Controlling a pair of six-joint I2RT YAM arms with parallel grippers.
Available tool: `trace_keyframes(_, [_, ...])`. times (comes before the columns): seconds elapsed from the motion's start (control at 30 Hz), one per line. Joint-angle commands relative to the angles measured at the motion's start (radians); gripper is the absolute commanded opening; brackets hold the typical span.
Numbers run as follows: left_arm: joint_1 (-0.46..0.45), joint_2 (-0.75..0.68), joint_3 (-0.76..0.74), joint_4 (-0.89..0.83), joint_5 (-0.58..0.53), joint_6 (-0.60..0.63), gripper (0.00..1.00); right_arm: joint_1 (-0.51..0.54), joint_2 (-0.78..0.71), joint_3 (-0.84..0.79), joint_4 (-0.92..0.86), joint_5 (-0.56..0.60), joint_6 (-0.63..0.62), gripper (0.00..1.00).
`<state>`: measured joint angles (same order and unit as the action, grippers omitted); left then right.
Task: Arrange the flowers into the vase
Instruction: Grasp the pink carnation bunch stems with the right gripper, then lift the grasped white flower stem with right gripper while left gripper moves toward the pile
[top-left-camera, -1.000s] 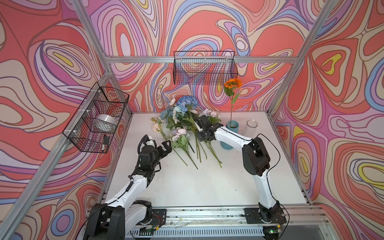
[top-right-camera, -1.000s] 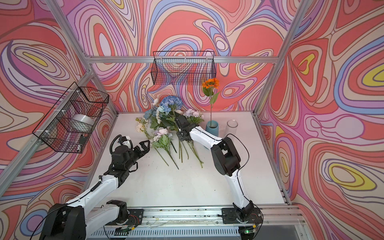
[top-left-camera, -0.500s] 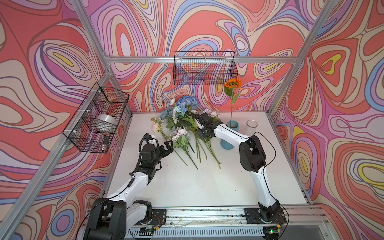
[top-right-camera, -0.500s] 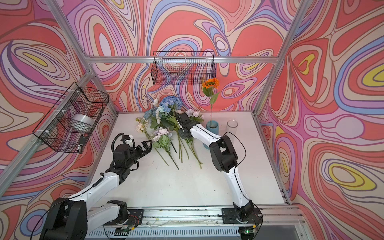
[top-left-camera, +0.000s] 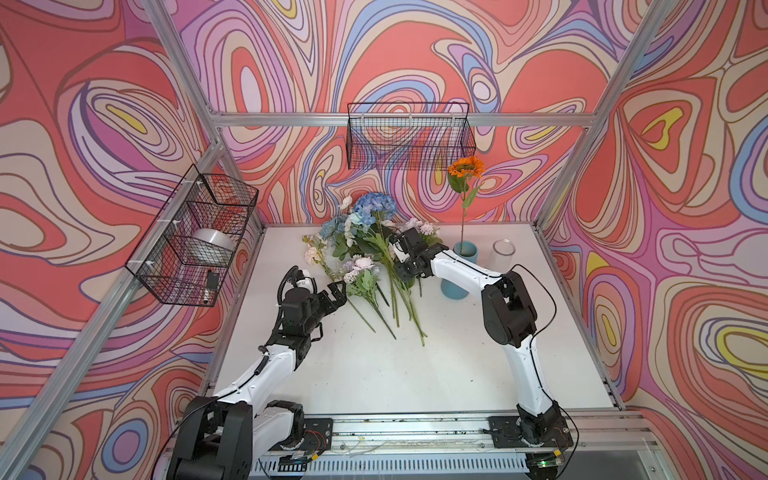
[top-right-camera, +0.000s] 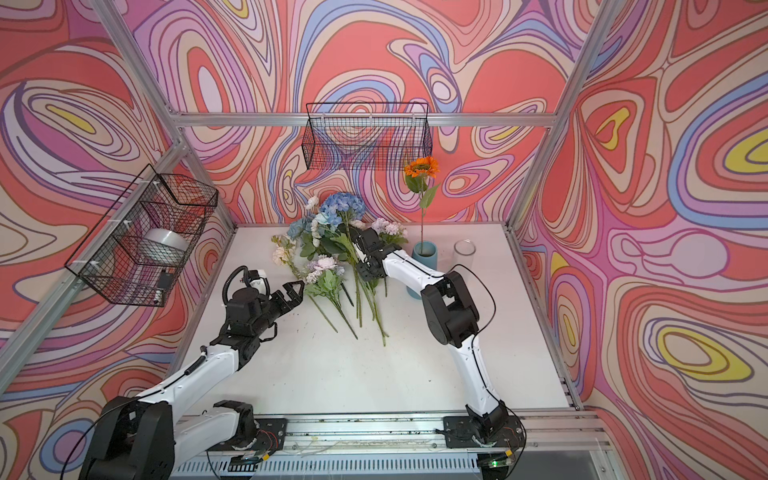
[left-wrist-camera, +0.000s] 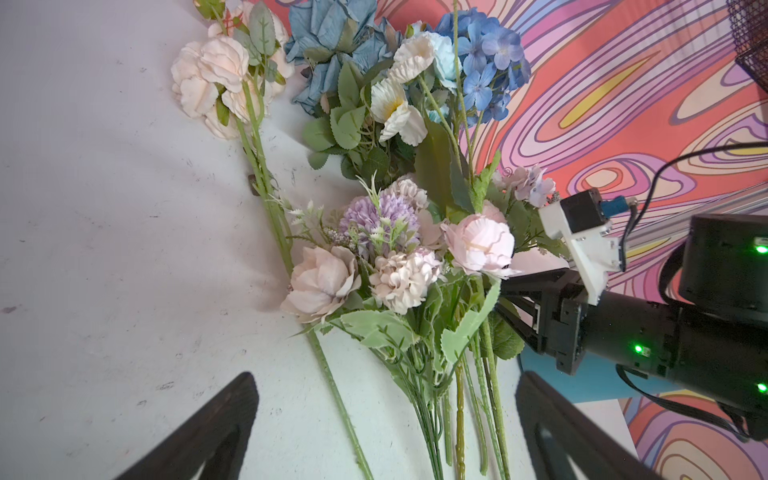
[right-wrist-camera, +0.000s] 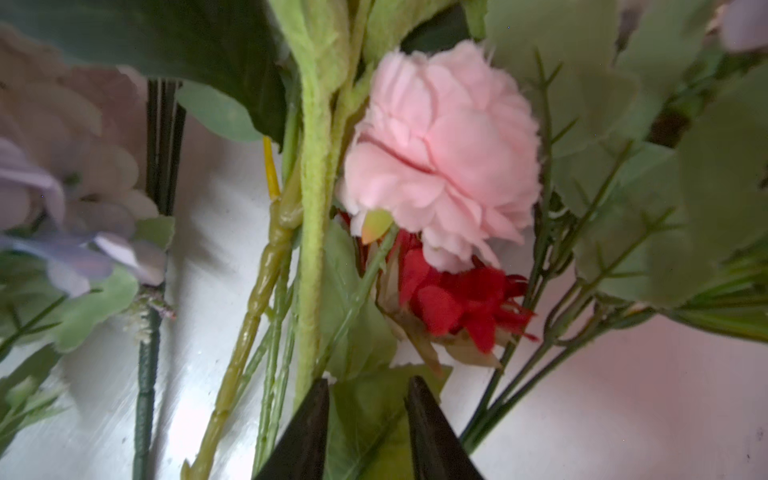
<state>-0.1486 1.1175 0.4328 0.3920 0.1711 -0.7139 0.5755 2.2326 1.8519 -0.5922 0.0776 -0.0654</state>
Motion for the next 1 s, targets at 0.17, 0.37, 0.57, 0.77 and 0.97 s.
trace_keyframes(0.17, [0.014, -0.03, 0.018, -0.012, -0.039, -0.012, 1.0, 0.02, -0.054, -0.028, 0.046, -0.054, 0.026, 0.27])
trace_keyframes(0.37, [0.014, -0.045, 0.016, -0.029, -0.038, -0.012, 1.0, 0.021, 0.021, 0.044, 0.046, -0.066, 0.017, 0.26])
trace_keyframes(0.57, [0.014, -0.05, 0.02, -0.032, -0.032, -0.01, 1.0, 0.02, 0.085, 0.088, 0.064, -0.078, 0.021, 0.22])
trace_keyframes(0.77, [0.014, -0.053, 0.017, -0.033, -0.026, -0.012, 1.0, 0.018, 0.114, 0.108, 0.081, -0.047, 0.027, 0.17])
trace_keyframes(0.97, [0.014, -0.061, 0.017, -0.031, -0.023, -0.013, 1.0, 0.018, 0.129, 0.129, 0.072, 0.003, 0.028, 0.25])
